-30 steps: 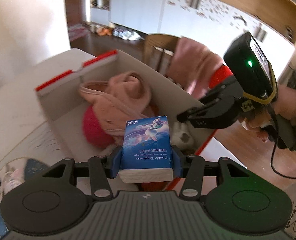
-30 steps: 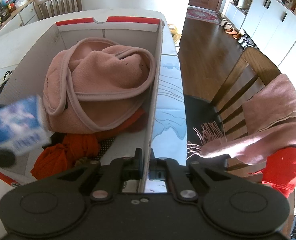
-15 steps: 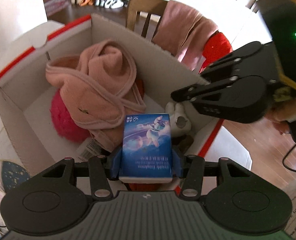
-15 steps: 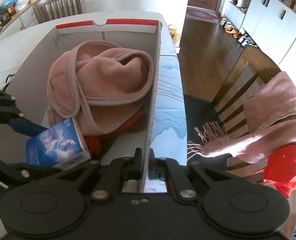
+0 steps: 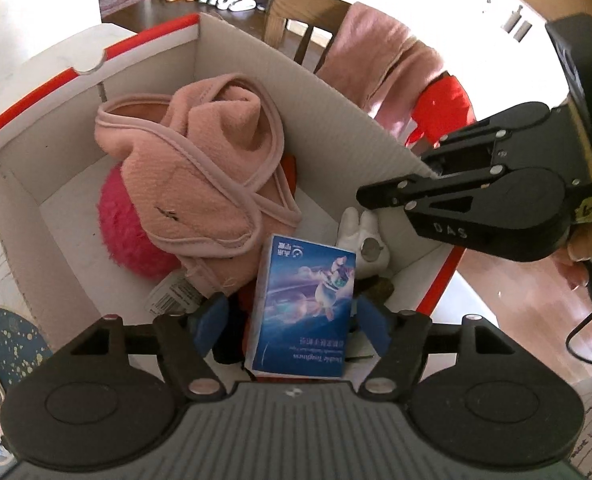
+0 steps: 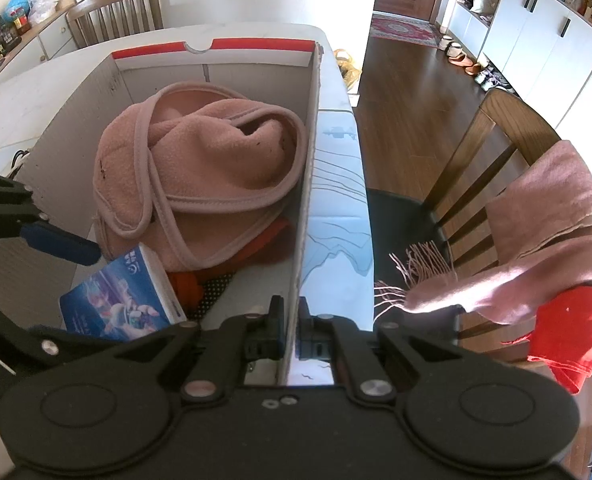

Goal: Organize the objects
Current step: 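Carry the blue booklet into the box with the left gripper and release, then return the left gripper to the mat and grasp the white cable, then carry the white cable into the box with the left gripper and release, then return the left gripper to the mat and grasp the black cable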

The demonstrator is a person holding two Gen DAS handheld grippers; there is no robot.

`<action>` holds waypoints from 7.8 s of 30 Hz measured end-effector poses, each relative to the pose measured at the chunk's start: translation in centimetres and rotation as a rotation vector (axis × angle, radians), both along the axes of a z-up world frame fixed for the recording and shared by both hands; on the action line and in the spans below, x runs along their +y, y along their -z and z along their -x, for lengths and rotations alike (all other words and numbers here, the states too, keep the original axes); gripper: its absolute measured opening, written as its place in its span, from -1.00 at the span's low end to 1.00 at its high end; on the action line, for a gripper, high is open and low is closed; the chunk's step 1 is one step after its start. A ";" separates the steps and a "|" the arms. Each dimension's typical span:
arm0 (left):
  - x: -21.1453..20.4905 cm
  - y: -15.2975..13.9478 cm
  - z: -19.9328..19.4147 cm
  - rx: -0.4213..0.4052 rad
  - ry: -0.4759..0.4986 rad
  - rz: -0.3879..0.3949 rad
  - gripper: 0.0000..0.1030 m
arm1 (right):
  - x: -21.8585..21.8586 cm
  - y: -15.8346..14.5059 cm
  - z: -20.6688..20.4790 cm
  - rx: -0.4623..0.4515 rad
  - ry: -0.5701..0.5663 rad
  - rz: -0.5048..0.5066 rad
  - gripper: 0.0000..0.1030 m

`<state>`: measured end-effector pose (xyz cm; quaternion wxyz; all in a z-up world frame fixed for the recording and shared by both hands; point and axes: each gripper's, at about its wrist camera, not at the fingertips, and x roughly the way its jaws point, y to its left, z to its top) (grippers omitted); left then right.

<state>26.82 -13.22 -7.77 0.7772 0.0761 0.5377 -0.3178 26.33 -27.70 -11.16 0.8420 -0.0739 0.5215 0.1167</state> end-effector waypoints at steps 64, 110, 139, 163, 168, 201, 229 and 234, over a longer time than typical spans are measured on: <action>28.0 4.6 -1.5 -0.190 -0.697 -0.164 -0.09 | 0.1 0.3 -0.1 0.040 0.035 0.031 -0.94; 22.4 -1.3 6.4 -0.262 -0.669 0.007 -0.93 | 0.2 0.2 0.5 0.013 0.020 0.017 -0.93; 8.5 -12.4 3.0 -0.408 -0.268 0.149 -0.93 | 0.4 0.2 0.6 -0.001 0.001 0.019 -0.93; -0.8 -4.5 -3.6 -0.223 -0.199 0.086 -0.93 | 0.6 0.3 0.6 -0.003 0.006 0.011 -0.93; -1.1 -3.0 -4.1 -0.198 -0.189 0.053 -0.93 | 0.6 0.4 0.6 -0.001 0.010 0.007 -0.93; 1.2 -4.6 -1.6 -0.212 -0.171 0.118 0.10 | 0.5 0.5 0.5 0.002 0.014 0.007 -0.93; 21.0 -6.1 2.2 -0.349 -0.652 -0.052 0.56 | 0.2 0.4 0.2 0.007 0.014 0.027 -0.92; 24.4 -3.7 1.7 -0.356 -0.727 -0.160 0.56 | 0.1 0.3 0.4 0.009 0.015 0.037 -0.92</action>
